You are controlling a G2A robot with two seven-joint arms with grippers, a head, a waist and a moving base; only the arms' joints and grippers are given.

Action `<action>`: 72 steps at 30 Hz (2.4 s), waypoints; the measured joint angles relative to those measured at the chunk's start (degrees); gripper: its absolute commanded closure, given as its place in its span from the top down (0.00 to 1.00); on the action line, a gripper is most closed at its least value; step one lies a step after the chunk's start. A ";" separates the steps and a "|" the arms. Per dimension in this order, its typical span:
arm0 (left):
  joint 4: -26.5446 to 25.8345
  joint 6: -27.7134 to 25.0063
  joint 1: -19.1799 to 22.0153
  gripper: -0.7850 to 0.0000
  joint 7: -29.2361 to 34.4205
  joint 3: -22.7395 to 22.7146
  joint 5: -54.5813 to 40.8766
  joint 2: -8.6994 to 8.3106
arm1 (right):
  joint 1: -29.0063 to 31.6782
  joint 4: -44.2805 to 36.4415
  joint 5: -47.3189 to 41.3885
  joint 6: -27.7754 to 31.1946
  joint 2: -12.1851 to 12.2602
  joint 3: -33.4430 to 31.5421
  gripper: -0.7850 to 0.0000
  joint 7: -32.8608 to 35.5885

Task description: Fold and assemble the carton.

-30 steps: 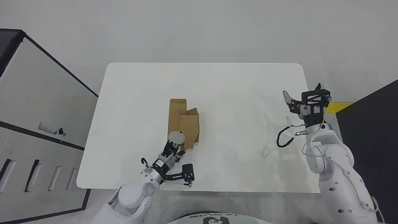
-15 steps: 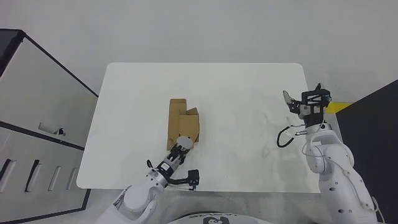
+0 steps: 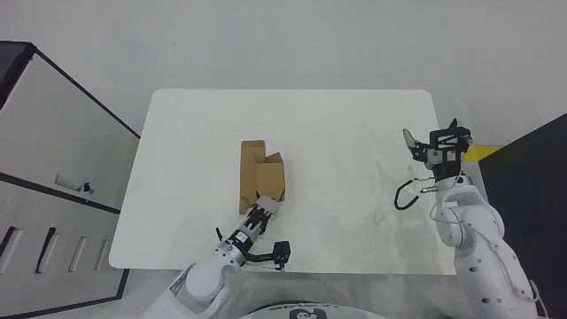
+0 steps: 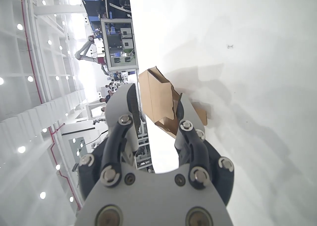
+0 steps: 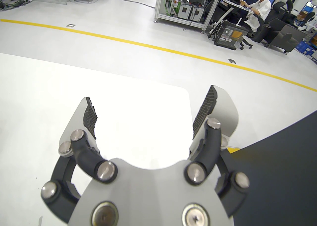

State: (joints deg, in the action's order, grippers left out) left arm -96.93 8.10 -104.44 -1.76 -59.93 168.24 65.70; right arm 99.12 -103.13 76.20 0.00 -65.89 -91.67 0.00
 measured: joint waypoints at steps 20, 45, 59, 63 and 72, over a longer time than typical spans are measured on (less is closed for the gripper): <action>1.05 -0.12 2.36 0.00 1.10 0.75 0.04 0.38 | 0.00 0.00 0.00 0.00 0.00 0.00 1.00 0.00; -14.03 -9.94 1.21 0.00 -28.55 -15.49 -7.04 -4.03 | 0.00 0.00 0.00 0.00 0.00 0.00 1.00 0.00; -12.28 -10.13 4.72 0.00 -41.12 -18.79 -6.27 -5.34 | -1.23 -1.01 -2.33 10.88 0.54 -0.42 1.00 6.98; -9.73 -9.25 6.57 0.00 -49.91 -20.79 -8.16 -6.08 | -2.40 -2.27 -6.76 21.69 1.24 -2.42 1.00 12.46; -6.14 -9.27 10.12 0.00 -59.74 -22.06 -12.78 -6.84 | -5.54 -1.96 -21.03 37.07 2.38 -4.70 1.00 26.76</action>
State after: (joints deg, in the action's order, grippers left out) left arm -103.07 -1.16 -94.31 -61.50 -81.99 155.46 58.86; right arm 93.58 -105.09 55.17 37.07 -63.51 -96.37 26.76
